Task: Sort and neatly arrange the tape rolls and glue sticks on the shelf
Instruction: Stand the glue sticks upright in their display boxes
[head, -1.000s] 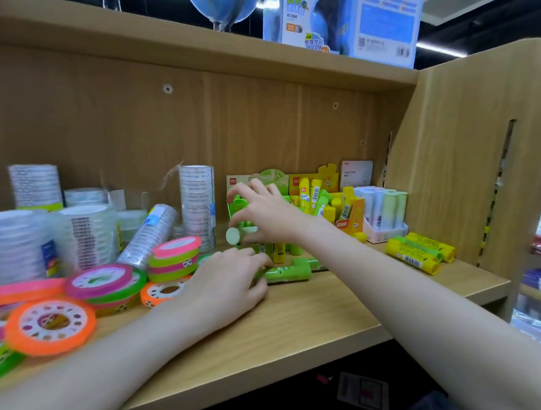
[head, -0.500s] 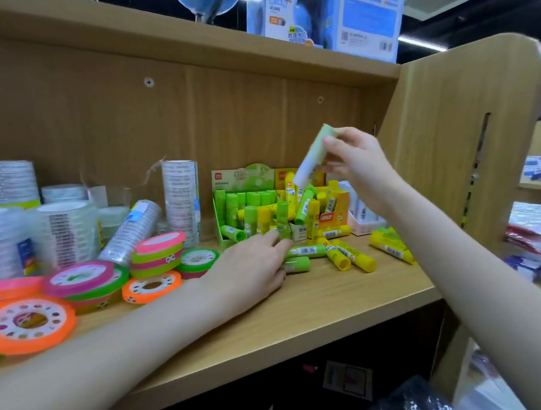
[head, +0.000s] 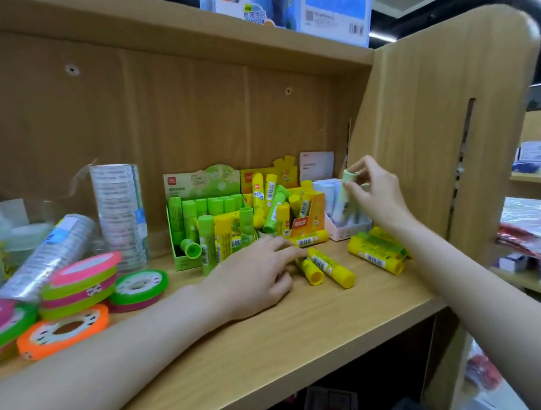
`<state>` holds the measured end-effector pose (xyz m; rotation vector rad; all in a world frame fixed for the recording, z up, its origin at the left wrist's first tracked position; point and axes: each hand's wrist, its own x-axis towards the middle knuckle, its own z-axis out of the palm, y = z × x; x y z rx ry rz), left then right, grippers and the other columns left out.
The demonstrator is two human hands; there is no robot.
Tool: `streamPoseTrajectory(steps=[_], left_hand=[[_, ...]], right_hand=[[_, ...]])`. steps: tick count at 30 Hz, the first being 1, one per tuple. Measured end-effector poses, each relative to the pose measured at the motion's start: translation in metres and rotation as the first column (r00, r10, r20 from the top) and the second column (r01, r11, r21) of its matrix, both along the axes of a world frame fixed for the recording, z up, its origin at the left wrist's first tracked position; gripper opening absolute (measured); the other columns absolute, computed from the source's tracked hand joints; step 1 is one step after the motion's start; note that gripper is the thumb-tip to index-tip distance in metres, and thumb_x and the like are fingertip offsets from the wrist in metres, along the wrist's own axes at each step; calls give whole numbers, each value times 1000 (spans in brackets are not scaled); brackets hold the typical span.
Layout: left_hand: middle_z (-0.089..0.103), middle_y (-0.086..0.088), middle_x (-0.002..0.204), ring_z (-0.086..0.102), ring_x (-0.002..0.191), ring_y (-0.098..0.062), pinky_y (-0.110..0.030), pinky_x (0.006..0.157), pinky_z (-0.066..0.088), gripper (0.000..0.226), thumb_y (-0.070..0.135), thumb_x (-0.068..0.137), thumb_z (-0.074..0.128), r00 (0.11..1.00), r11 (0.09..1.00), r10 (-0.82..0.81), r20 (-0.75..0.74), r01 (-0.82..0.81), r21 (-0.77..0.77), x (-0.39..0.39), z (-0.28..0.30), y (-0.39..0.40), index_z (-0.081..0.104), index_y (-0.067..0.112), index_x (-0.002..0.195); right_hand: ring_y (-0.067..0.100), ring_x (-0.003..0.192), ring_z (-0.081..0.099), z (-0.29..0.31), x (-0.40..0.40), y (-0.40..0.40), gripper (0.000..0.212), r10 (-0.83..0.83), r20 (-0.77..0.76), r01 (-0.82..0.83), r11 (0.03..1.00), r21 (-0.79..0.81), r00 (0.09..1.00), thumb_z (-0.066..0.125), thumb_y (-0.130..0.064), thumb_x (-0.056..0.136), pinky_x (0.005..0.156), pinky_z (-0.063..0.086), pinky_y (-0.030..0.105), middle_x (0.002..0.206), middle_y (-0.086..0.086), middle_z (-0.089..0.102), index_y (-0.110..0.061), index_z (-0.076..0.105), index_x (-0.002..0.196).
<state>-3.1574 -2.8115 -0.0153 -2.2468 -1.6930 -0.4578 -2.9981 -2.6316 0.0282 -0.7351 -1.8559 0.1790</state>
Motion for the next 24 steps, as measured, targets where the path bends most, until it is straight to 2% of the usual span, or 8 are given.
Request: streamPoseTrajectory(steps=[3,9,11,14,16,19,21,24], left_hand=[[42,3,136,34,127,-10,-25,105,29,46,21,94,41,1000,1000,-5,31,5,7,-1,-1,0,39,28,139],[41,5,136,32,127,-8,-20,104,27,46,21,94,41,999,1000,0,41,0,5,0,-1,0,37,29,139],[41,6,136,31,127,-7,-19,103,27,46,21,94,41,999,1000,6,49,-6,1,0,-1,0,37,30,139],[41,7,135,31,126,-6,-18,102,28,46,22,94,41,998,1000,8,61,-8,-1,0,-1,-1,36,31,139],[41,8,135,31,126,-5,-18,102,28,45,22,94,40,998,1000,7,67,-7,1,0,-1,-1,36,31,139],[41,8,134,31,125,-5,-18,101,28,45,23,95,40,997,1000,1,73,-2,12,-1,-1,-1,36,32,138],[41,8,133,32,124,-5,-19,101,30,45,23,94,40,997,1000,2,80,-3,13,0,-1,-2,36,32,138],[41,8,132,32,123,-5,-20,101,31,45,23,94,40,997,1000,0,83,-1,11,0,-1,-2,36,32,138]], right_hand=[[25,87,54,-5,-6,7,8,-54,56,52,998,40,997,63,-15,86,73,37,29,88,10,63,-9,59,89],[25,111,38,-5,-12,10,19,-222,150,205,971,125,963,56,-25,91,84,25,33,111,6,60,-8,65,94],[24,111,37,-1,-15,12,18,-224,204,203,972,116,953,55,-25,92,86,25,34,110,4,61,-9,65,93],[24,110,40,5,-14,14,17,-134,255,118,990,78,958,56,-21,92,91,26,36,101,3,63,-7,65,93],[24,109,42,8,-8,14,15,-51,244,39,998,52,968,58,-19,90,96,31,40,93,-1,61,-6,66,93],[21,106,44,4,-5,12,12,33,201,-44,998,50,979,61,-19,88,97,35,47,97,-1,64,-9,67,92],[21,105,46,-5,-12,10,16,23,202,-47,992,118,979,66,-22,84,94,36,44,100,1,65,-10,66,94],[26,101,51,-15,-18,10,19,-144,221,68,945,320,964,70,-23,80,85,29,36,97,4,67,-8,65,91]])
